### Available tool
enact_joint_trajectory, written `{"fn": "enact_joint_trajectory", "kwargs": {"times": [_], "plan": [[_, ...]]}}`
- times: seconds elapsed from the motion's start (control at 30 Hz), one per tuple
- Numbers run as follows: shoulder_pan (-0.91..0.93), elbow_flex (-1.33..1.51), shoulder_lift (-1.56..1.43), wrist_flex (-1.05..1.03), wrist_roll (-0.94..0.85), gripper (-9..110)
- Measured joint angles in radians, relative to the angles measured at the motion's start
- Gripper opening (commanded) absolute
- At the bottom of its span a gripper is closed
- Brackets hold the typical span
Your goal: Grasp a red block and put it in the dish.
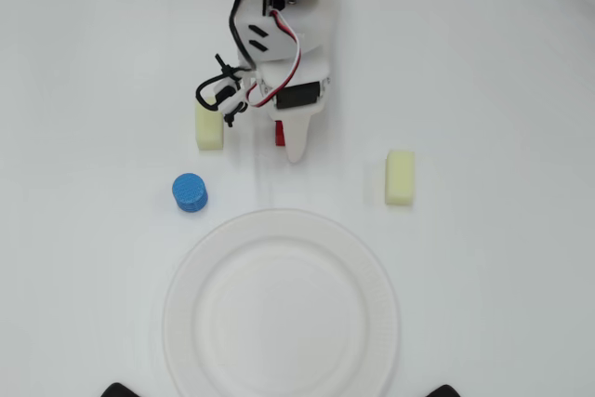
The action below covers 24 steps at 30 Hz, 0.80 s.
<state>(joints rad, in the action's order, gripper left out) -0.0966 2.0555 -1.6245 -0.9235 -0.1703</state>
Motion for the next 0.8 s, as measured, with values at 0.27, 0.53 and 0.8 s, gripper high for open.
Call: {"fn": "enact_joint_trajectory", "kwargs": {"times": [0.27, 0.53, 0.8], "plan": [[0.003, 0.0, 0.014, 0.026, -0.002, 0], [0.003, 0.018, -0.057, 0.026, -0.002, 0], [0.031, 0.092, -0.403, 0.034, -0.031, 0]]}}
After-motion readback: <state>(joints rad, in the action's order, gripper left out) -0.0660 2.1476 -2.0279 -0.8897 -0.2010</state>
